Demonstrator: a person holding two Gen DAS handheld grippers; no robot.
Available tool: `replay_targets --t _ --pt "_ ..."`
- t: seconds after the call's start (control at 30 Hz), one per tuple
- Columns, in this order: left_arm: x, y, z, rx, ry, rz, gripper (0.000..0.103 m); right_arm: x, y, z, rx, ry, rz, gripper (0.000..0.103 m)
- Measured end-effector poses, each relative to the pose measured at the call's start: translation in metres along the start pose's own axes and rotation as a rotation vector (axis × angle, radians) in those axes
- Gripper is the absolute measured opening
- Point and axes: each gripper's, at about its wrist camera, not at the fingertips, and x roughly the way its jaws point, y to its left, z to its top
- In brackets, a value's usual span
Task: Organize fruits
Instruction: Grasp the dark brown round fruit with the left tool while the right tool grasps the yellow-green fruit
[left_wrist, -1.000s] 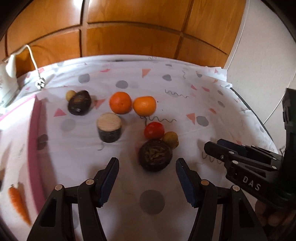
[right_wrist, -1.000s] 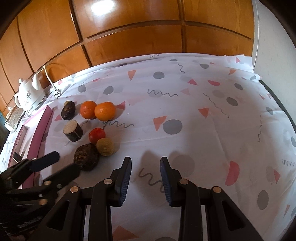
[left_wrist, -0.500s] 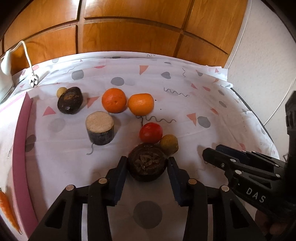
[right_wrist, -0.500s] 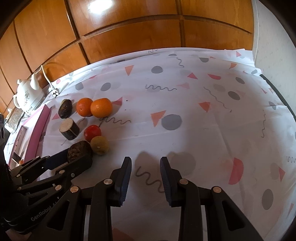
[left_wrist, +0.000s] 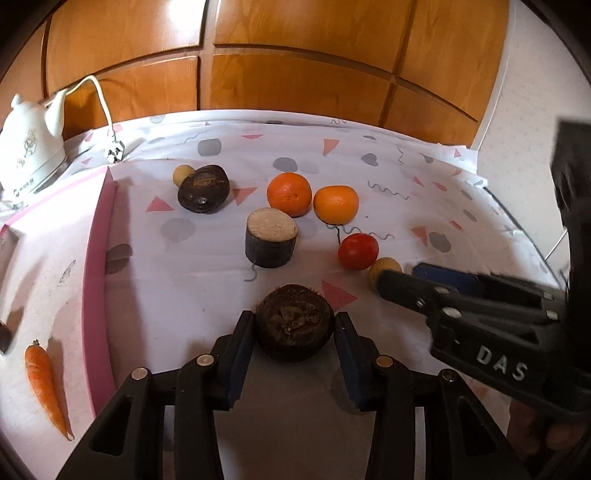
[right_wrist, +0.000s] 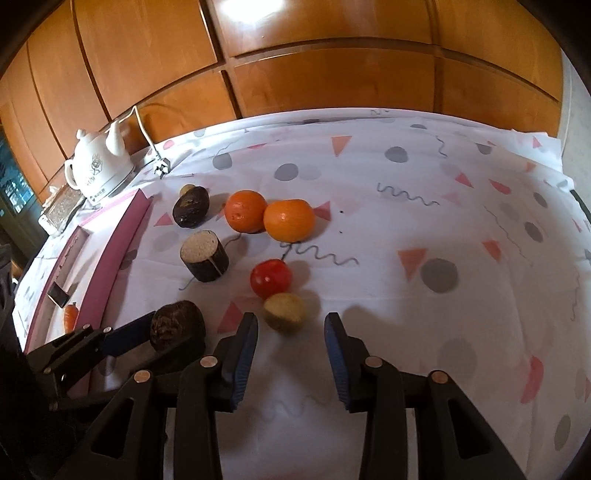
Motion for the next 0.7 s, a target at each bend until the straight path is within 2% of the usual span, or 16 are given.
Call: replay_targets --t 0.07,0.13,0.33,0.53,0.6,0.7 --pt "0.001 -0.001 -0.001 0.003 -0.006 0.006 0.044 0.005 0.002 0.002 -0.010 0.009 0.004 0.037" --pt "0.002 0.000 -0.001 0.000 -0.004 0.005 0.044 0.011 0.005 0.002 -0.029 0.024 0.002 0.026" --pt "0.000 -0.003 0.000 0.021 0.001 0.016 0.043 0.009 0.010 -0.002 -0.066 0.006 -0.034 0.025" --pt "-0.011 0.000 -0.001 -0.002 0.018 0.017 0.043 -0.002 0.009 -0.005 -0.066 -0.006 -0.026 0.025" --pt "-0.020 0.005 0.001 -0.029 0.000 0.005 0.043 -0.006 0.011 -0.007 -0.080 -0.012 -0.031 0.025" --pt "-0.036 0.011 0.006 -0.051 -0.037 0.025 0.043 -0.010 0.017 -0.010 -0.106 -0.015 -0.033 0.025"
